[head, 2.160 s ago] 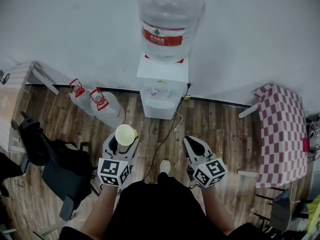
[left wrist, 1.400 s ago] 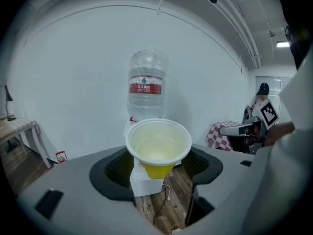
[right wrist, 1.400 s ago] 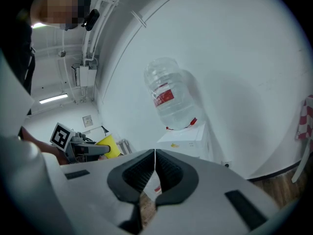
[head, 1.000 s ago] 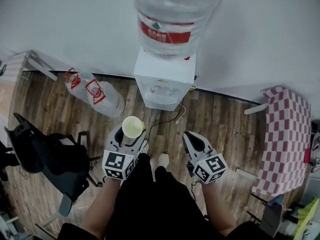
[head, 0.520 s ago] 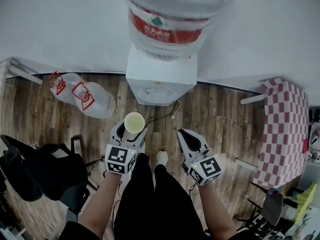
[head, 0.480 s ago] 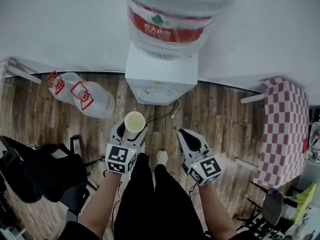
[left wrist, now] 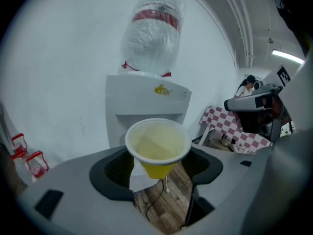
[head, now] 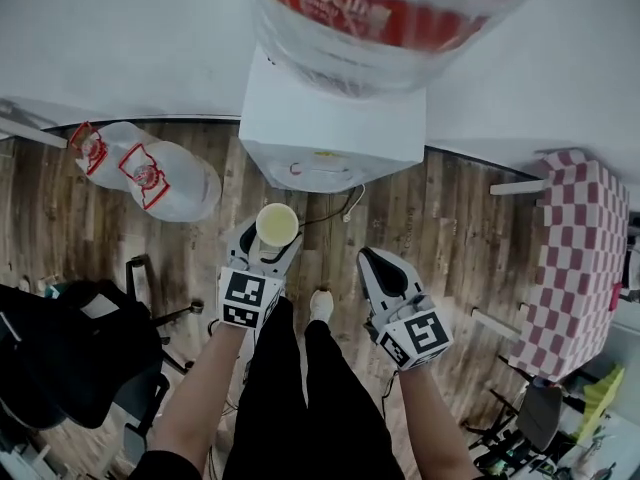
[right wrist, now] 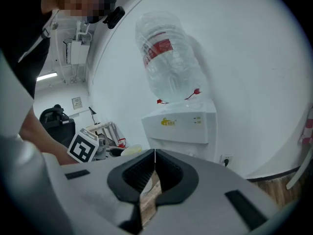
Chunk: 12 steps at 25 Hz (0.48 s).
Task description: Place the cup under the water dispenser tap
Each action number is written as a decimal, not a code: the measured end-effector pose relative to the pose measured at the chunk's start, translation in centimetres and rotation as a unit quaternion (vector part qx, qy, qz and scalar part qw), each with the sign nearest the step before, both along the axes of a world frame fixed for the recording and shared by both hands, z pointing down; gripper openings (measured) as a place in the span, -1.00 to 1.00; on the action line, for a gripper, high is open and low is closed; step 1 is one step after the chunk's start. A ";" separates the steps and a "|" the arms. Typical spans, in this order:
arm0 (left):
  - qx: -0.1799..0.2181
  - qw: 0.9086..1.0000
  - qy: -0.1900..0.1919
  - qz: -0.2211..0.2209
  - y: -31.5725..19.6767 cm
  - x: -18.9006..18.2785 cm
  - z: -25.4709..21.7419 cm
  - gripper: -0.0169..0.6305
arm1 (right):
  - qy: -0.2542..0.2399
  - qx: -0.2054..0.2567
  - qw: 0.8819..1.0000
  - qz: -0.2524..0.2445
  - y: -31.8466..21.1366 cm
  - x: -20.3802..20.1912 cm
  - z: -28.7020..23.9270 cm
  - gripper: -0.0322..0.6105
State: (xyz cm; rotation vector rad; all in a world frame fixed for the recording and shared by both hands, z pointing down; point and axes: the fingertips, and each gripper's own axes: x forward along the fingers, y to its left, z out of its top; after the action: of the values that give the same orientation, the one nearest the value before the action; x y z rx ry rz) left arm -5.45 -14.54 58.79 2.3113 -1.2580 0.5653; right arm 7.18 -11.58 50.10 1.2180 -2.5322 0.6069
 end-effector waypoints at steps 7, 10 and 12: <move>-0.001 1.000 -0.011 -0.010 -1.9 0.5 6.4 0.00 | 0.006 -0.006 1.000 -0.025 -0.8 -0.8 5.3 -0.83; 0.001 1.000 -0.018 -0.014 -2.9 0.8 8.9 0.00 | 0.008 -0.006 0.999 -0.032 -1.1 -0.9 7.4 -0.83; 0.002 1.000 -0.025 -0.014 -3.5 0.9 10.7 0.00 | 0.008 -0.010 0.999 -0.034 -1.0 -1.0 8.9 -0.83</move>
State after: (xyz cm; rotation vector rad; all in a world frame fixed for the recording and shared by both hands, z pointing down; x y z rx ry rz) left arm -4.55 -18.08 69.48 2.2924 -1.3152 0.6150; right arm 6.17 -12.62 58.96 1.1212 -2.5376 0.6023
